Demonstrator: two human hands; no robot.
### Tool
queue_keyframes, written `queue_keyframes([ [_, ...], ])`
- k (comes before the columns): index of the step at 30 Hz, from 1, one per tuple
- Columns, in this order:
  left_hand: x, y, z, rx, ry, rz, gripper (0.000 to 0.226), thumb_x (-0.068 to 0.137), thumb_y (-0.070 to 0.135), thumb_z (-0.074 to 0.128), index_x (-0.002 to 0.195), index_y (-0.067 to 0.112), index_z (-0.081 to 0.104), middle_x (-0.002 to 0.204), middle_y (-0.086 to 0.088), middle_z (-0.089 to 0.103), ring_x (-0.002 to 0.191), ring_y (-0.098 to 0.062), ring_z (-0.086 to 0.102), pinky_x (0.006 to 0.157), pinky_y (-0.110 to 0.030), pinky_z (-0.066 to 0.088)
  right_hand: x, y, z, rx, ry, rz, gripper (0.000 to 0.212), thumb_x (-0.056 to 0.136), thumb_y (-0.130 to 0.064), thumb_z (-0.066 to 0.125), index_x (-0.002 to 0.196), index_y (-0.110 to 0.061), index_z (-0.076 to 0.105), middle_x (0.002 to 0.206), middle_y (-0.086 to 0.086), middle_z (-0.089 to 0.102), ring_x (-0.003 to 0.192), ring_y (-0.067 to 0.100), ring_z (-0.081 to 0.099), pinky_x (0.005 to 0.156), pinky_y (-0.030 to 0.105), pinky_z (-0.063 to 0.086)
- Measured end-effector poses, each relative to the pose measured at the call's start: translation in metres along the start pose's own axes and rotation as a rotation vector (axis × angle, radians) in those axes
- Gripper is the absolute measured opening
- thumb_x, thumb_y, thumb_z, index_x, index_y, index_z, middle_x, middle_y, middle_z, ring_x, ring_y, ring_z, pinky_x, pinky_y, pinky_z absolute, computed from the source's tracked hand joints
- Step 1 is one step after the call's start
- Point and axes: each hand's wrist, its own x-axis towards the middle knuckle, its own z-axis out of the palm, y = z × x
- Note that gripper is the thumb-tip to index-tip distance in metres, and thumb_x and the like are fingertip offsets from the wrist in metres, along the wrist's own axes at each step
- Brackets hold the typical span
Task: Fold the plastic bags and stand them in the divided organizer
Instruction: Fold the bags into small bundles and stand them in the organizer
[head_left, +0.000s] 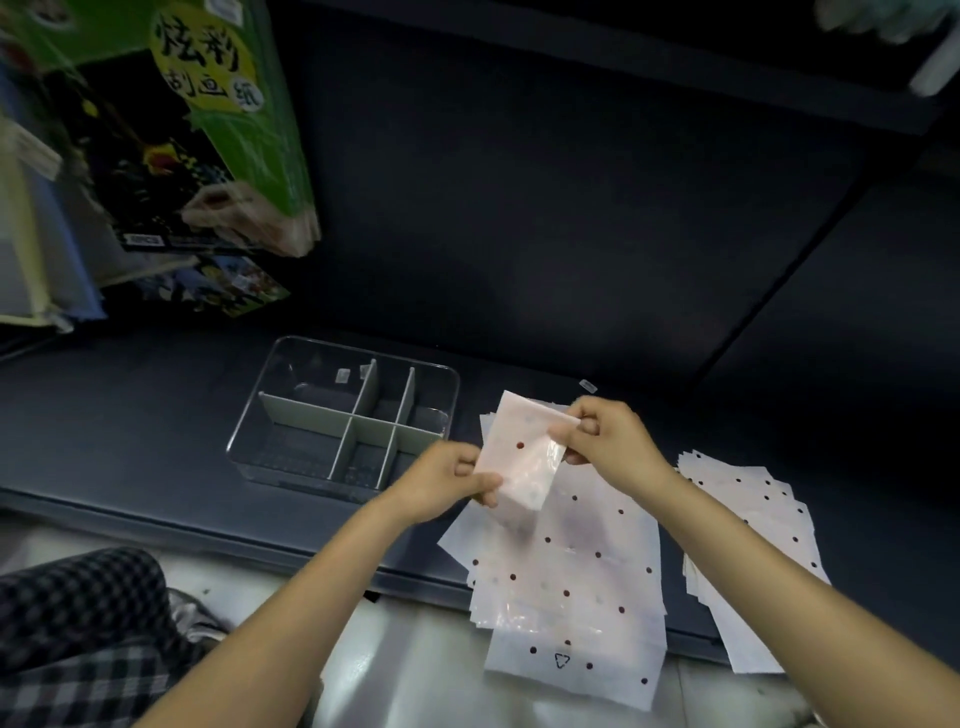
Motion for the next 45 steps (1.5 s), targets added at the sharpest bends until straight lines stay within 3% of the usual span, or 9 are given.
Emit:
queue_keyframes([
  [3, 0.002, -0.015, -0.011, 0.091, 0.149, 0.023, 0.008, 0.091, 0.019, 0.061, 0.087, 0.018, 0.068, 0.077, 0.01, 0.072, 0.065, 0.003, 0.063, 0.057, -0.013, 0.046, 0.014, 0.002, 0.007, 0.042, 0.022, 0.068, 0.011, 0.089, -0.013, 0.062, 0.079, -0.01, 0.059, 0.072, -0.001, 0.069, 0.066, 0.009, 0.067, 0.062, 0.019, 0.055],
  [7, -0.007, -0.059, -0.055, 0.717, 0.765, -0.05, 0.031, 0.094, 0.031, 0.054, 0.117, 0.013, 0.061, 0.115, -0.005, 0.062, 0.107, -0.026, 0.054, 0.089, -0.037, 0.042, 0.04, -0.005, 0.025, 0.105, 0.143, 0.1, 0.009, 0.089, -0.014, 0.061, 0.081, -0.01, 0.06, 0.075, 0.004, 0.068, 0.069, 0.013, 0.065, 0.064, 0.023, 0.053],
  [11, -0.019, -0.101, -0.065, 0.895, 0.676, -0.35, 0.053, 0.098, 0.046, 0.036, 0.134, 0.009, 0.043, 0.122, -0.012, 0.058, 0.111, -0.03, 0.053, 0.099, -0.036, 0.034, 0.075, -0.024, 0.065, 0.138, 0.153, 0.056, 0.013, 0.089, -0.01, 0.06, 0.077, -0.013, 0.057, 0.069, 0.003, 0.065, 0.061, 0.012, 0.061, 0.065, 0.027, 0.055],
  [22, -0.02, -0.118, -0.053, 0.706, 0.675, -0.163, 0.047, 0.094, 0.058, 0.033, 0.125, 0.027, 0.052, 0.113, 0.006, 0.067, 0.099, -0.014, 0.059, 0.089, -0.024, 0.023, 0.134, -0.076, 0.216, -0.059, 0.057, -0.031, 0.018, 0.083, -0.009, 0.057, 0.072, -0.016, 0.046, 0.088, 0.012, 0.069, 0.076, 0.025, 0.069, 0.071, 0.044, 0.058],
  [26, -0.021, -0.126, -0.052, 0.686, 0.696, -0.076, 0.048, 0.094, 0.057, 0.034, 0.128, 0.027, 0.051, 0.112, 0.01, 0.064, 0.1, -0.008, 0.056, 0.092, -0.02, 0.018, 0.141, -0.081, 0.248, -0.275, 0.063, -0.105, 0.008, 0.085, -0.014, 0.057, 0.086, -0.009, 0.051, 0.093, 0.014, 0.066, 0.087, 0.032, 0.062, 0.066, 0.033, 0.047],
  [30, -0.019, -0.124, -0.05, 0.63, 0.734, -0.033, 0.03, 0.088, 0.042, 0.045, 0.102, 0.021, 0.061, 0.086, 0.006, 0.064, 0.081, -0.013, 0.058, 0.092, -0.027, 0.032, 0.14, -0.082, 0.275, -0.371, -0.002, -0.146, 0.015, 0.087, -0.018, 0.055, 0.095, -0.006, 0.053, 0.097, 0.017, 0.065, 0.09, 0.037, 0.061, 0.068, 0.036, 0.046],
  [35, -0.021, -0.124, -0.049, 0.6, 0.737, -0.043, 0.01, 0.074, 0.024, 0.052, 0.078, 0.018, 0.058, 0.071, 0.002, 0.06, 0.071, -0.017, 0.057, 0.085, -0.03, 0.036, 0.136, -0.083, 0.294, -0.444, -0.113, -0.124, 0.039, 0.086, -0.049, 0.058, 0.1, -0.014, 0.052, 0.102, 0.008, 0.067, 0.097, 0.033, 0.061, 0.081, 0.04, 0.05],
  [41, -0.02, -0.127, -0.05, 0.651, 0.725, -0.041, 0.013, 0.077, 0.024, 0.05, 0.083, 0.018, 0.06, 0.078, 0.002, 0.062, 0.079, -0.017, 0.058, 0.091, -0.029, 0.034, 0.138, -0.076, 0.304, -0.552, -0.351, -0.141, 0.058, 0.094, -0.059, 0.029, 0.129, -0.014, 0.04, 0.125, 0.007, 0.061, 0.118, 0.032, 0.052, 0.096, 0.042, 0.036],
  [45, -0.019, -0.128, -0.051, 0.663, 0.749, -0.035, 0.02, 0.088, 0.037, 0.049, 0.095, 0.021, 0.058, 0.086, 0.006, 0.064, 0.084, -0.013, 0.058, 0.093, -0.026, 0.03, 0.134, -0.069, 0.284, -0.579, -0.385, -0.176, 0.059, 0.095, -0.057, 0.03, 0.133, -0.015, 0.044, 0.129, 0.009, 0.058, 0.12, 0.032, 0.051, 0.098, 0.042, 0.04],
])
